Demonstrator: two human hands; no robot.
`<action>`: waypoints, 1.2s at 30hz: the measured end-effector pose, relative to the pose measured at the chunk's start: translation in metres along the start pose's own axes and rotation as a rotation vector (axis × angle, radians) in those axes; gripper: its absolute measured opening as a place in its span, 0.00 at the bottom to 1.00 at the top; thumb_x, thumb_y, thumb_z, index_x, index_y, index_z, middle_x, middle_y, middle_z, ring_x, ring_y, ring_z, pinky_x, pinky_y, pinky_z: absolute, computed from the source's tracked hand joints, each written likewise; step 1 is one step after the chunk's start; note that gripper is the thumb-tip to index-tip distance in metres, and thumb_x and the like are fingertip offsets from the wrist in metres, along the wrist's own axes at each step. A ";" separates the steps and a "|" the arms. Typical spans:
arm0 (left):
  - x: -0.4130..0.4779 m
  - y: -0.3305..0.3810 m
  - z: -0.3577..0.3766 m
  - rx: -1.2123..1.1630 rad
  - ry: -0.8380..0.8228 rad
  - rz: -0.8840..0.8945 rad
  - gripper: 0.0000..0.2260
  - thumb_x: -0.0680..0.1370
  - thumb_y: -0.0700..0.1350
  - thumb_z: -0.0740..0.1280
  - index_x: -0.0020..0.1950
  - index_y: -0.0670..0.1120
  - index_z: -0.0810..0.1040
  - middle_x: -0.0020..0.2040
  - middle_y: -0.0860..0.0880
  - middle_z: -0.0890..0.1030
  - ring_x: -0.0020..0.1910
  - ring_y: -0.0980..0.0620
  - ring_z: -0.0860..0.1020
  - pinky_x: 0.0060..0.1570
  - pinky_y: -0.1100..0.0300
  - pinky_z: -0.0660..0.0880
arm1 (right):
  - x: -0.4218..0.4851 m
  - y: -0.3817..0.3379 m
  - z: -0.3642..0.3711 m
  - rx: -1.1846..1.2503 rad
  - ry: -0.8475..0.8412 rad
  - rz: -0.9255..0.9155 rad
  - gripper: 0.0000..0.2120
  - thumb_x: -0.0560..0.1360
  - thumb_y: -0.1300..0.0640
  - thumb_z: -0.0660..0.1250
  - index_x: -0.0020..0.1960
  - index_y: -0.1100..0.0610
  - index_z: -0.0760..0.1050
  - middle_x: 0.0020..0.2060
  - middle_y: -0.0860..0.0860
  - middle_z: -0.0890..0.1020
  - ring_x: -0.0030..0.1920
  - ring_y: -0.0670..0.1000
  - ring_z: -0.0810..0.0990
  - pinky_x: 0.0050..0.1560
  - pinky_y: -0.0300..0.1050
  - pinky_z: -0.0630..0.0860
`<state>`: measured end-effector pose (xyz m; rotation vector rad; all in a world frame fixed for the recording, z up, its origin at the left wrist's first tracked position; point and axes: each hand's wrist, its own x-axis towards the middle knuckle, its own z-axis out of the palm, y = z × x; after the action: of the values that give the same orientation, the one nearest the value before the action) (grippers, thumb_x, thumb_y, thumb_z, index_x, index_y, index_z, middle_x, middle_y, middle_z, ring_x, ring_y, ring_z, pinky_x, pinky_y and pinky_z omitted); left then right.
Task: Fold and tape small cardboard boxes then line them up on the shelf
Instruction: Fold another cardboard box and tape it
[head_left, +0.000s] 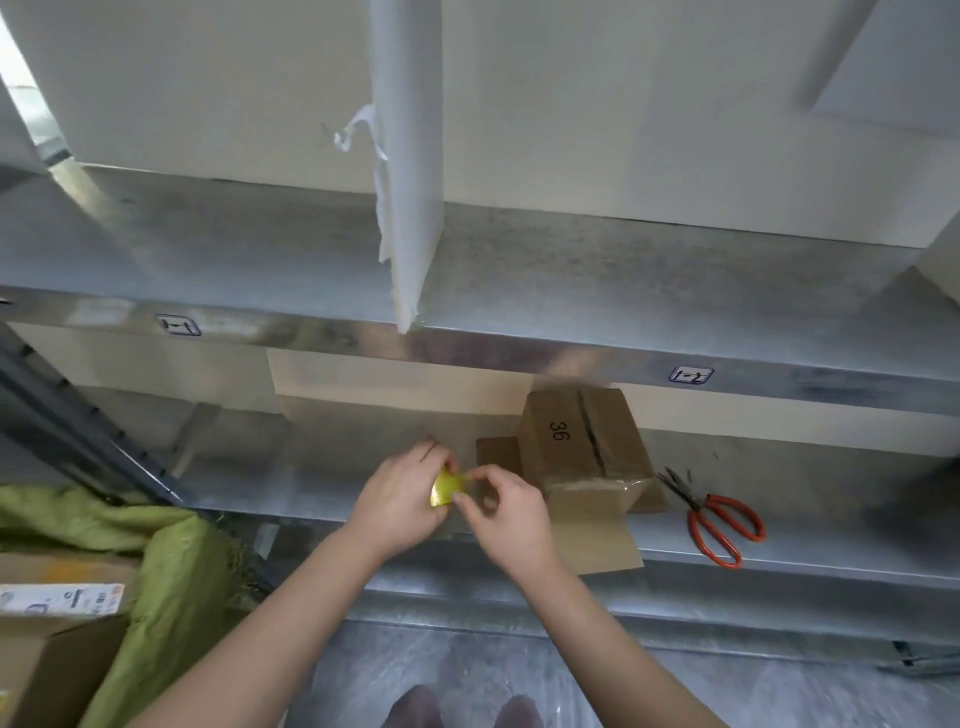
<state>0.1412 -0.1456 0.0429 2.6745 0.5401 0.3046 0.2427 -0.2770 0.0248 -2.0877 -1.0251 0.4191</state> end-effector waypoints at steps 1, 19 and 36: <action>-0.004 -0.002 -0.001 -0.020 -0.001 0.007 0.15 0.70 0.44 0.71 0.55 0.47 0.74 0.54 0.49 0.75 0.51 0.46 0.77 0.48 0.55 0.71 | 0.001 -0.003 0.007 0.053 0.024 0.025 0.08 0.73 0.50 0.72 0.48 0.53 0.79 0.44 0.48 0.83 0.44 0.48 0.80 0.48 0.45 0.77; -0.011 -0.077 0.014 -0.080 -0.147 -0.181 0.30 0.72 0.43 0.74 0.72 0.44 0.68 0.71 0.44 0.70 0.69 0.44 0.69 0.67 0.57 0.64 | -0.001 0.002 0.074 0.100 -0.045 0.019 0.11 0.76 0.54 0.69 0.39 0.49 0.68 0.34 0.46 0.78 0.37 0.45 0.76 0.40 0.42 0.72; -0.013 -0.099 0.075 0.146 -0.150 -0.060 0.29 0.71 0.50 0.75 0.71 0.48 0.72 0.71 0.47 0.71 0.70 0.36 0.67 0.67 0.41 0.64 | 0.047 0.050 0.096 -0.128 -0.090 0.459 0.06 0.75 0.46 0.68 0.44 0.47 0.76 0.49 0.45 0.78 0.46 0.49 0.79 0.41 0.43 0.73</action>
<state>0.1187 -0.0919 -0.0670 2.7857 0.6161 0.0479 0.2436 -0.2126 -0.0746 -2.4403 -0.6255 0.6947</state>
